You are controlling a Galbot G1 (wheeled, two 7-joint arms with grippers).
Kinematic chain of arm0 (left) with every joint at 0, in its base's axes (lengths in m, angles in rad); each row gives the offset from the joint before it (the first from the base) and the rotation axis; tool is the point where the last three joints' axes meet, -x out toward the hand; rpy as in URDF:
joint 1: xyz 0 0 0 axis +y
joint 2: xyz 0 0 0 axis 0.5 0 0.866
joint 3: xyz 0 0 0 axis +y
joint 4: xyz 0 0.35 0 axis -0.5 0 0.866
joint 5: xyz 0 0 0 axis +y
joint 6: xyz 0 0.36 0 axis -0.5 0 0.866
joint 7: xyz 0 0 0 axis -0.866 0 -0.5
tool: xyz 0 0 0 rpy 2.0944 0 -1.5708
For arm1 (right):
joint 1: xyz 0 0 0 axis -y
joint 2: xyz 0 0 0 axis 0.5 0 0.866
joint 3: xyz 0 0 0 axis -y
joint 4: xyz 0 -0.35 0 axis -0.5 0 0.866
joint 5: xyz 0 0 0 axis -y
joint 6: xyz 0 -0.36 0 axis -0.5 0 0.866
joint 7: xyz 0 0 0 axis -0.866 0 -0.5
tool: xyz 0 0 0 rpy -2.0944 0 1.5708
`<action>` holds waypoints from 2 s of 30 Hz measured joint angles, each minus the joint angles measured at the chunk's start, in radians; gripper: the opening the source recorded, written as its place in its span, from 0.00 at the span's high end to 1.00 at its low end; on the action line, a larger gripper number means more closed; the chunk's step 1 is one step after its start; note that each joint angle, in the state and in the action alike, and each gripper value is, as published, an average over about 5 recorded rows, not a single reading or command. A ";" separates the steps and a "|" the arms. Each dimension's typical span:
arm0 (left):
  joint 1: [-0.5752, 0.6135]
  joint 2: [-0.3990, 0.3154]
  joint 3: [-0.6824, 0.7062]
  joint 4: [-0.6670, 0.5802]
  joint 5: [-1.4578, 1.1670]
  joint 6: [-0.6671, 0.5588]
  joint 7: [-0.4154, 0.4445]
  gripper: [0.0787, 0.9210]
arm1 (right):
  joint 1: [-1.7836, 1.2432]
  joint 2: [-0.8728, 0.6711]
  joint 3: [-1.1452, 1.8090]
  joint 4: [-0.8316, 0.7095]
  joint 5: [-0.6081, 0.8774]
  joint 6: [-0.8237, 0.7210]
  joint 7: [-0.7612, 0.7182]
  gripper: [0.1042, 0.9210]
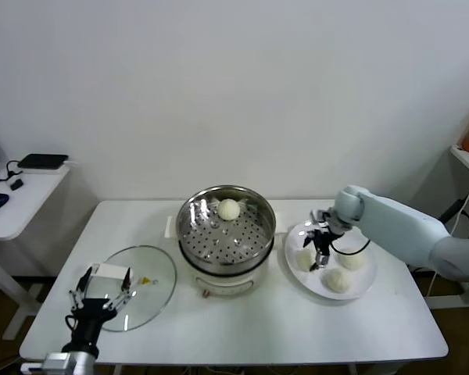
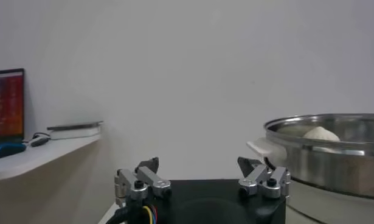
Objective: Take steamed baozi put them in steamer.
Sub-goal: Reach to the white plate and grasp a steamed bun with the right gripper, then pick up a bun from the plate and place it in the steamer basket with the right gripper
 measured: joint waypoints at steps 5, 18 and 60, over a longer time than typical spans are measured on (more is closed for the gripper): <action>-0.001 0.000 -0.002 0.002 -0.003 0.000 -0.001 0.12 | -0.006 0.009 0.005 -0.013 -0.009 0.001 -0.007 0.12; -0.007 0.001 -0.002 0.012 -0.004 0.000 -0.002 0.12 | -0.010 0.017 0.016 -0.032 -0.027 0.002 -0.026 0.23; 0.009 -0.003 0.010 -0.032 0.028 0.008 -0.005 0.12 | 0.588 0.179 -0.333 0.085 0.533 -0.084 -0.086 0.21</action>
